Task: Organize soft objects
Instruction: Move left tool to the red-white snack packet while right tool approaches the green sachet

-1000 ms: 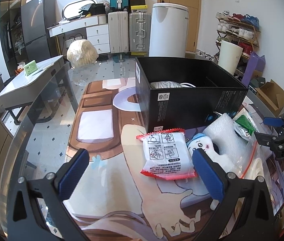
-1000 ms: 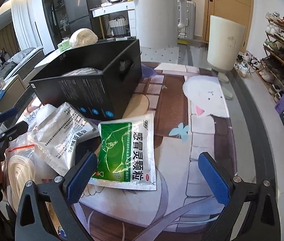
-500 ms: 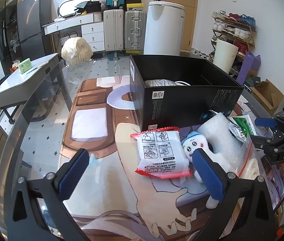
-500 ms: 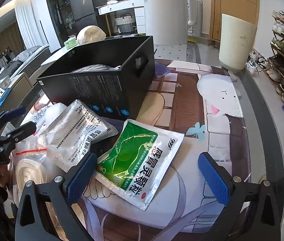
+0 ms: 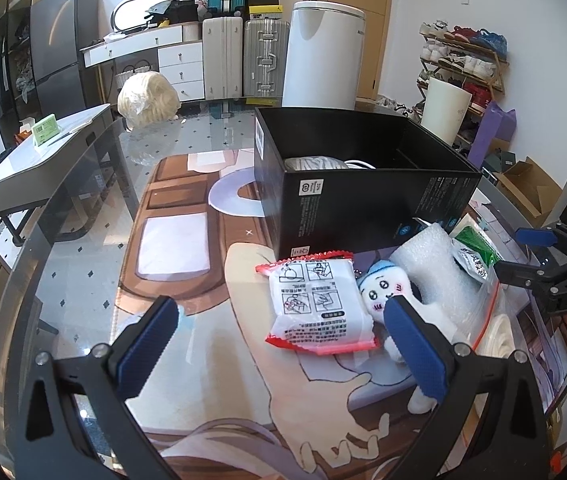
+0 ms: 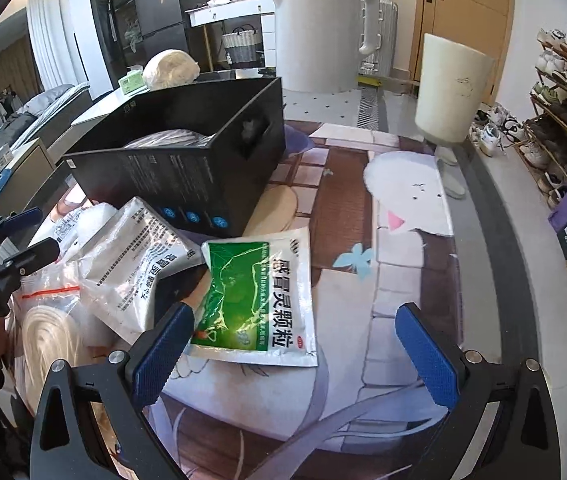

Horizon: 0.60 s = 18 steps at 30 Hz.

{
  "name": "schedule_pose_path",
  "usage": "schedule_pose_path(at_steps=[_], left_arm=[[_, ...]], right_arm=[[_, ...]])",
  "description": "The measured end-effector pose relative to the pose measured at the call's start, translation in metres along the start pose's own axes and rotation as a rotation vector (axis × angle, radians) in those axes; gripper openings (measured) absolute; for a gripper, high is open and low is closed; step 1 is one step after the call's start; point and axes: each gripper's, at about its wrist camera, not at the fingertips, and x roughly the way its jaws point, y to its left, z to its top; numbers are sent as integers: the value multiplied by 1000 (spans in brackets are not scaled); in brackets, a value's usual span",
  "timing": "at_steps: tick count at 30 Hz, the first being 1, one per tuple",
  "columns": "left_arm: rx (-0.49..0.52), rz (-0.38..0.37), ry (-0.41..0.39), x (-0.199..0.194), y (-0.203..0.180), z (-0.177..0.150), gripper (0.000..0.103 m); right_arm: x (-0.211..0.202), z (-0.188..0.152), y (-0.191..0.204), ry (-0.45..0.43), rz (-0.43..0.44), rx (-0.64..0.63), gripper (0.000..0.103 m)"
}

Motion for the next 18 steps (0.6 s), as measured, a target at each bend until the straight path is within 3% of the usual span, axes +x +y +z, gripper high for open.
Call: schedule_pose_path(at_steps=[10, 18], left_arm=[[43, 0, 36, 6, -9, 1, 103], [-29, 44, 67, 12, 3, 5, 103]], right_arm=[[15, 3, 7, 25, 8, 19, 102], [14, 3, 4, 30, -5, 16, 102]])
